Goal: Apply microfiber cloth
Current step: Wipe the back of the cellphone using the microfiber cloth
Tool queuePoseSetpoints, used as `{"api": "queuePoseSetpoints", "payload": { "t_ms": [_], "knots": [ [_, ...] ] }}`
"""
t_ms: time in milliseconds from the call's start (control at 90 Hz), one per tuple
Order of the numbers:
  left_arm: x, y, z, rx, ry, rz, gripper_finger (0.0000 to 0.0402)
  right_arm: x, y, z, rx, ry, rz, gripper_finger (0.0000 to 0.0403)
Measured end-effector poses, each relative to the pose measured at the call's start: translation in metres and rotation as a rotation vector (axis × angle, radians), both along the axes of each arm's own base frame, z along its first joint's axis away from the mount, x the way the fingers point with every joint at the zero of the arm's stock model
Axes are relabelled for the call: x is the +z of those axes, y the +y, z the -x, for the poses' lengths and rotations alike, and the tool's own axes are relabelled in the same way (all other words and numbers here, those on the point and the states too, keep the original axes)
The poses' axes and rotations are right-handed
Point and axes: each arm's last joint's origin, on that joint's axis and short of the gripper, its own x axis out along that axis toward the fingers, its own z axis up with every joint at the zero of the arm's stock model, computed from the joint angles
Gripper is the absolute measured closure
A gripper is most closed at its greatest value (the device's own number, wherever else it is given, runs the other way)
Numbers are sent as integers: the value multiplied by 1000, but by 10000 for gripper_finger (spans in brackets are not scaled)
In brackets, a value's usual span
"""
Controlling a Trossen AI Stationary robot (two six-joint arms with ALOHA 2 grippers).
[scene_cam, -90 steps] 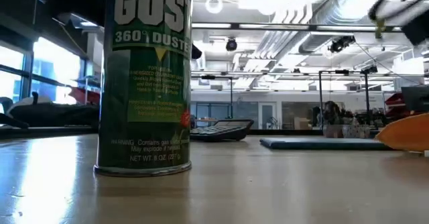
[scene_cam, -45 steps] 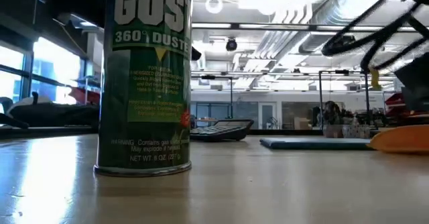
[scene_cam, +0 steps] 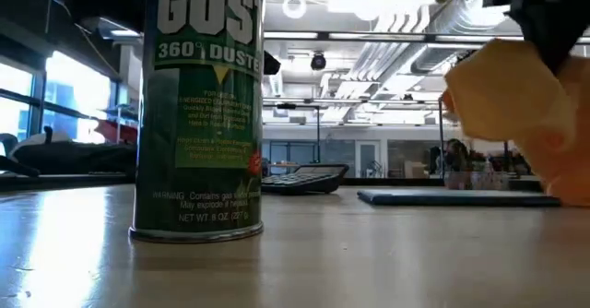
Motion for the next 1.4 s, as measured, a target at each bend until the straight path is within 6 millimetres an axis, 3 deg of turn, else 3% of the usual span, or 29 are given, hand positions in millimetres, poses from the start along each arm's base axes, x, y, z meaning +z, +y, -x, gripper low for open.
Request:
{"api": "queuePoseSetpoints", "payload": {
  "t_ms": [122, 300, 522, 667, 1022, 1167, 1300, 1400],
  "knots": [
    [0, 0, -6, 6, -72, 39, 310, 3, -14, 3, 1, -100, -7, 403],
    [-15, -3, -26, -58, -85, 74, 310, -10, -35, 13, -69, -89, -10, 403],
    [-21, -11, -75, -121, 23, 86, 310, -49, -45, 10, -89, -132, -134, 403],
    [-30, -12, -97, -109, 70, 60, 310, -74, -48, -1, -65, -259, -228, 403],
    [-66, 34, -136, 116, 140, 190, 310, -111, -61, -15, 37, -501, -380, 403],
    [-87, 44, -144, 127, 216, 225, 310, -117, -65, 0, 8, -303, -525, 403],
    [-98, 46, -147, 131, 243, 226, 310, -114, -69, 25, -122, -36, -459, 403],
    [-100, 49, -147, 136, 245, 219, 310, -113, -72, 28, -132, -19, -389, 403]
  ]
}}
